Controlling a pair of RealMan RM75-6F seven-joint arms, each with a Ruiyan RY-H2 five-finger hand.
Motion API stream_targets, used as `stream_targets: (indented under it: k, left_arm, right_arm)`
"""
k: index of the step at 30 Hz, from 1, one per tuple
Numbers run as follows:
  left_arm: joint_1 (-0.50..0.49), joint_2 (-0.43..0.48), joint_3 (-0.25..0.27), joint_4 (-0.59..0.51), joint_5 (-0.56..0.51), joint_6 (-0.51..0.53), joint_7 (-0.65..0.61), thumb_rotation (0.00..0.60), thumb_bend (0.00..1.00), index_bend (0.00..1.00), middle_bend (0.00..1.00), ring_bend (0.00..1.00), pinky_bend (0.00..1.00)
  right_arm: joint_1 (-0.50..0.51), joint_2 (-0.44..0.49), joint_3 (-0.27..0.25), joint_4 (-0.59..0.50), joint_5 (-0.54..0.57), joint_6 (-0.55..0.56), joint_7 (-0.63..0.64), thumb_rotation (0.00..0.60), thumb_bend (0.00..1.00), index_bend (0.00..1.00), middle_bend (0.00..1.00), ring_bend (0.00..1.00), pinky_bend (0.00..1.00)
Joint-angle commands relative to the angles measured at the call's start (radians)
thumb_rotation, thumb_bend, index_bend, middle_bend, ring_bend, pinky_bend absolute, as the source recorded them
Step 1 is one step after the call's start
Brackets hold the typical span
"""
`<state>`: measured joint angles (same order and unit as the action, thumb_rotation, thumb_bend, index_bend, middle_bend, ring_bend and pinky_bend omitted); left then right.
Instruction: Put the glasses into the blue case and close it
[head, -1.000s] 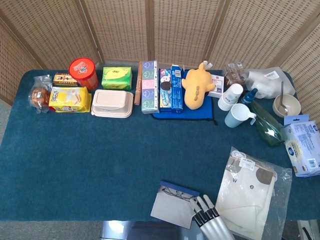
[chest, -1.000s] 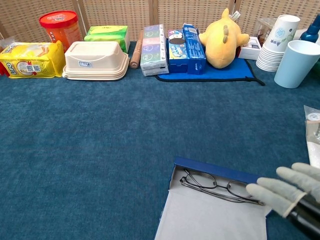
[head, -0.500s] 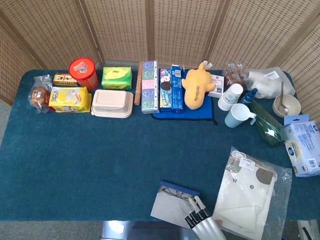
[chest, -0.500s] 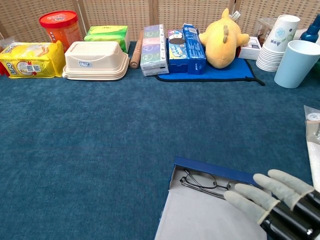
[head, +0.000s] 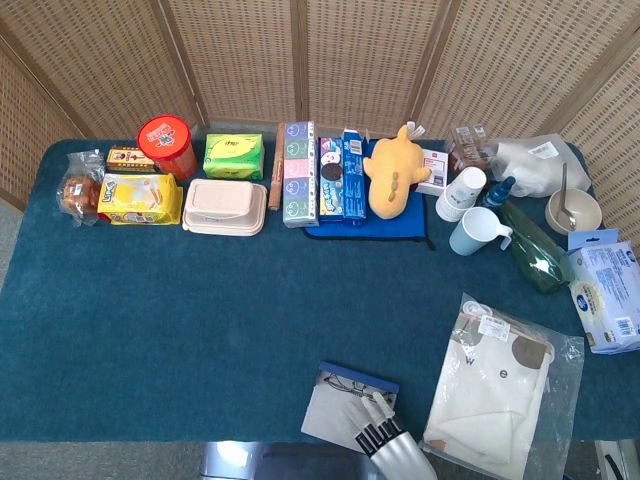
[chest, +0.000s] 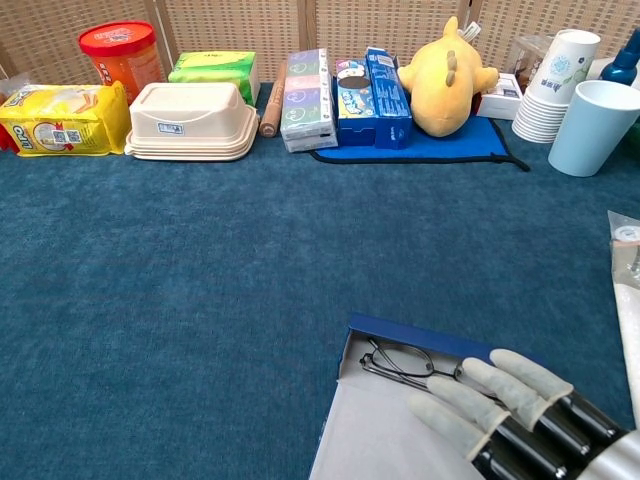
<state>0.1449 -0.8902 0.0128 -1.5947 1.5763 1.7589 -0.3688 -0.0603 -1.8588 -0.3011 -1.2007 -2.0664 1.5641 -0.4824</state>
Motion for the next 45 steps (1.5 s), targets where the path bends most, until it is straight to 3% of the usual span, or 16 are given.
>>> stream_targets:
  k: [1,21,34,40,45]
  left_arm:
    - [0.004,-0.001,0.0,0.004,0.0,0.006,-0.006,0.6,0.26,0.05,0.05,0.0,0.0]
    - [0.032,-0.015,-0.002,0.034,-0.013,0.023,-0.036,0.6,0.26,0.05,0.05,0.0,0.0]
    - [0.029,-0.024,-0.006,0.04,-0.016,0.008,-0.029,0.6,0.26,0.05,0.05,0.0,0.0]
    - [0.029,-0.029,-0.006,0.045,-0.02,-0.001,-0.028,0.6,0.26,0.05,0.05,0.0,0.0]
    - [0.028,-0.028,-0.008,0.046,-0.021,-0.004,-0.029,0.6,0.26,0.05,0.05,0.0,0.0]
  right_arm:
    - [0.008,-0.008,0.008,0.015,-0.005,0.0,0.007,0.6,0.06,0.01,0.09,0.0,0.04]
    - [0.068,0.004,0.052,-0.031,-0.01,-0.032,0.001,0.6,0.05,0.05,0.1,0.01,0.04]
    - [0.119,0.05,0.118,-0.104,0.009,-0.042,-0.02,0.6,0.05,0.1,0.11,0.04,0.04]
    - [0.145,0.065,0.143,-0.123,0.026,-0.068,-0.024,0.6,0.06,0.15,0.12,0.05,0.04]
    - [0.167,0.074,0.156,-0.138,0.03,-0.084,-0.028,0.6,0.15,0.24,0.15,0.07,0.04]
